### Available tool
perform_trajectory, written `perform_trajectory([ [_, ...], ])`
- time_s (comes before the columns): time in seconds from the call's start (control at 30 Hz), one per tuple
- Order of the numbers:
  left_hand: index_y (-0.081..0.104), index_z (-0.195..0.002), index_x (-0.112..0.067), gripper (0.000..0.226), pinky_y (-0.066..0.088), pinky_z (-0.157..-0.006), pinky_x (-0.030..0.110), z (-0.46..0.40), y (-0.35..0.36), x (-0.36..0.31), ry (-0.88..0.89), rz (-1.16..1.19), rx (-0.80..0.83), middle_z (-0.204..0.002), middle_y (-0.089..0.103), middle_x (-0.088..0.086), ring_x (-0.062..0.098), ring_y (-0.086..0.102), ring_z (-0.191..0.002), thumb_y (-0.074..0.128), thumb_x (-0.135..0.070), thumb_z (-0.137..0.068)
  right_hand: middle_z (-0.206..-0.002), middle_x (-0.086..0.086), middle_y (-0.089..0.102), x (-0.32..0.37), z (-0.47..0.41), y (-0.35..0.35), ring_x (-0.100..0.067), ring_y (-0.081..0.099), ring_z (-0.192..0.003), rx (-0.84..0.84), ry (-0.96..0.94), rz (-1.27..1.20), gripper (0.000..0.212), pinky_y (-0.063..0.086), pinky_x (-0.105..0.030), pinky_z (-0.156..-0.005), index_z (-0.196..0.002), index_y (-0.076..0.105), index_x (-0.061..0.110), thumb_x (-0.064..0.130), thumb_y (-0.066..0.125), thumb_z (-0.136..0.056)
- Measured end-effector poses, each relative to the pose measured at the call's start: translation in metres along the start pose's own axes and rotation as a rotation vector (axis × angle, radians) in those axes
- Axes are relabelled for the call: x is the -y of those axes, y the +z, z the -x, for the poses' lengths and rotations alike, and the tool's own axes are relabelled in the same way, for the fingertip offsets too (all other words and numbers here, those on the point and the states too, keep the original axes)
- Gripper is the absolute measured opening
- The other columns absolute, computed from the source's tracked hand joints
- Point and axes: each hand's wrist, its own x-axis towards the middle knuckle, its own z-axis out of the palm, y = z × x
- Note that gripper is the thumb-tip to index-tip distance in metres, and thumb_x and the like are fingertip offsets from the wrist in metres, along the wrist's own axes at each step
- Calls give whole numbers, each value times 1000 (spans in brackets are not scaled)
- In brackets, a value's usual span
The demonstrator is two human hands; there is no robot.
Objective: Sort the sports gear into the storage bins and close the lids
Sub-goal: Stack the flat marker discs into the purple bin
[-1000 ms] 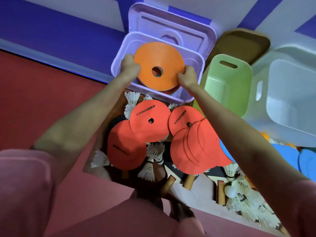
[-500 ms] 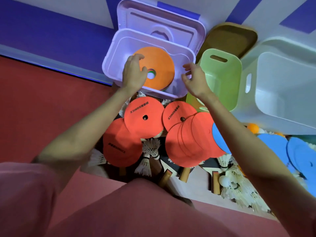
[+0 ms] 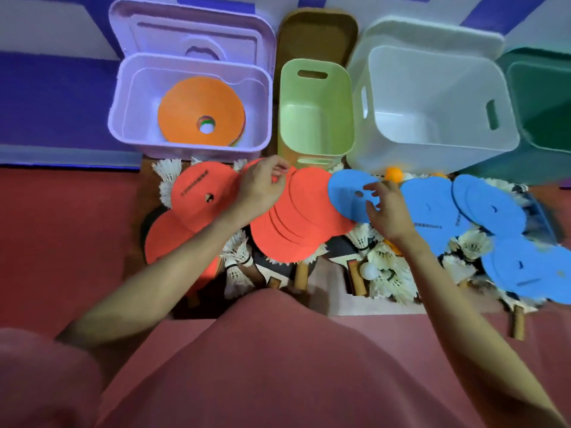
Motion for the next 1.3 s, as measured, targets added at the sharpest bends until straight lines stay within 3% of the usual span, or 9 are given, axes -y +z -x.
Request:
perform_trajectory([
  [0.13, 67, -102, -2, 24, 51, -82, 32, 15, 33, -17, 40, -81, 112, -100, 70, 12, 24, 66, -89, 54, 4, -83, -123, -24, 49, -33, 20, -2, -40, 42, -114, 52, 94, 179, 49, 39, -45, -89, -127, 53, 0, -9, 50, -80],
  [0.3, 67, -104, -3, 24, 52, -85, 37, 32, 67, -31, 32, -124, 180, -105, 70, 10, 25, 66, -95, 54, 1, -85, -129, -21, 46, -51, 22, 0, -39, 41, -113, 126, -15, 249, 56, 39, -44, -91, -130, 54, 7, -5, 57, -76],
  [0.47, 67, -108, -3, 23, 46, -80, 19, 43, 84, -42, -57, -123, 150, -108, 69, 9, 14, 60, -91, 55, -1, -89, -126, -22, 49, -53, 16, 0, -40, 45, -111, 139, -118, 264, 37, 40, -41, -89, -115, 66, 5, 1, 58, -79],
  [0.67, 67, -105, -6, 18, 46, -82, 20, 49, 94, -46, -158, -89, 80, -102, 68, 7, 15, 62, -92, 56, -5, -91, -113, -14, 56, -50, 10, -18, -34, 46, -112, 48, -176, 186, 27, 46, -39, -74, -114, 69, 10, 14, 54, -92],
  [0.8, 60, -99, -12, 11, 52, -79, 35, 48, 107, -54, -288, 137, 1, -91, 66, 10, 24, 64, -82, 49, -15, -98, -100, -8, 62, -46, 11, -28, -33, 55, -92, -173, -250, -18, 26, 41, -35, -58, -112, 70, 14, 15, 54, -92],
  [0.9, 52, -120, -5, 46, 52, -65, 30, 44, 114, -76, -484, 416, -37, -94, 65, 17, 24, 64, -76, 27, -40, -104, -101, -8, 63, -48, 18, -31, -30, 54, -87, -262, -363, -101, 29, 42, -34, -64, -115, 69, 14, 10, 55, -91],
  [1.0, 50, -126, -7, 59, 56, -76, 35, 41, 118, -89, -644, 747, -42, -103, 65, 15, 28, 67, -90, 21, -52, -101, -106, -7, 63, -54, 38, -28, -24, 50, -86, -298, -477, -126, 32, 39, -30, -68, -118, 67, 13, 3, 56, -90],
  [1.17, 50, -125, 6, 33, 58, -81, 39, 54, 133, -99, -537, 865, -34, -113, 63, 18, 29, 64, -102, 38, -13, -102, -111, -10, 62, -78, 69, -17, -20, 45, -87, -237, -533, -104, 34, 41, -32, -65, -120, 65, 10, -1, 57, -89],
  [1.3, 49, -127, -1, 29, 57, -83, 38, 57, 145, -110, -478, 908, -36, -112, 65, 11, 20, 66, -98, 38, -9, -101, -114, -6, 59, -97, 85, -20, -21, 51, -95, -240, -400, -120, 30, 49, -35, -60, -117, 65, 11, 8, 54, -89],
])
